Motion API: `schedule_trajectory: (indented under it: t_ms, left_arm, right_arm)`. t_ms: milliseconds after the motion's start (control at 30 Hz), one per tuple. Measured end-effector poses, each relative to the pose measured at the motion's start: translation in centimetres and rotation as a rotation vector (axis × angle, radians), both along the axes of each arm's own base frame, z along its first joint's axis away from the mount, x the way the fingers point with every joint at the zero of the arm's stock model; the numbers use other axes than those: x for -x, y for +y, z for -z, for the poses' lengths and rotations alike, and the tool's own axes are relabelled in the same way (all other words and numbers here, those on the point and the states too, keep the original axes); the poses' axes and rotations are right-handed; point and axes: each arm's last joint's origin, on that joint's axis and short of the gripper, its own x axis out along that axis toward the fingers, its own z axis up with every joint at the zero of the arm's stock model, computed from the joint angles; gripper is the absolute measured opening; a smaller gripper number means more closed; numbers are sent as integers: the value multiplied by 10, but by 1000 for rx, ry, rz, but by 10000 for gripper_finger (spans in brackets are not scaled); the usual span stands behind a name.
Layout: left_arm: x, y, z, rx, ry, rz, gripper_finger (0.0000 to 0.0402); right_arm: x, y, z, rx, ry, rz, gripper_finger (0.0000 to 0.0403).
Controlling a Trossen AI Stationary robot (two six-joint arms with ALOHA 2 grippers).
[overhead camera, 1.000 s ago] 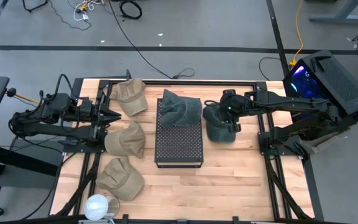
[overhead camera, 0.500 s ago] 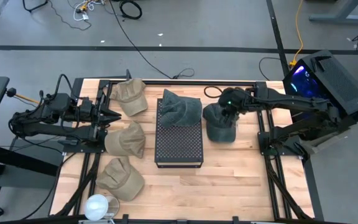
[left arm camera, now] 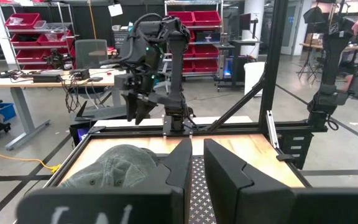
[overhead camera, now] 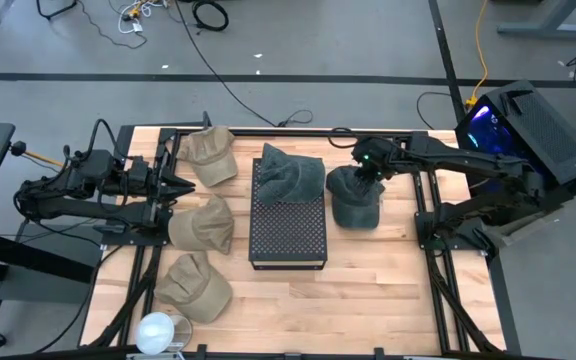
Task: Pick & Place hat
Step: Stack the gray cap on top of the other gray cap on the shelf
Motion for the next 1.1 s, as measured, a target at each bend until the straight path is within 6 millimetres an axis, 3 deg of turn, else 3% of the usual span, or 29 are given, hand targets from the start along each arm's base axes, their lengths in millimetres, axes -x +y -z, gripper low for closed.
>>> schedule_trajectory:
  t_ms: [467,667,1100]
  left_arm:
    - [0,0,0,0,0,0,48]
    - [0,0,0,0,0,0,48]
    - [0,0,0,0,0,0,48]
  right_arm:
    - [-6,-6,11,-62,33,90,153]
    - [1,0,10,-185,42,92,153]
    - [22,7,-6,-178,11,86,153]
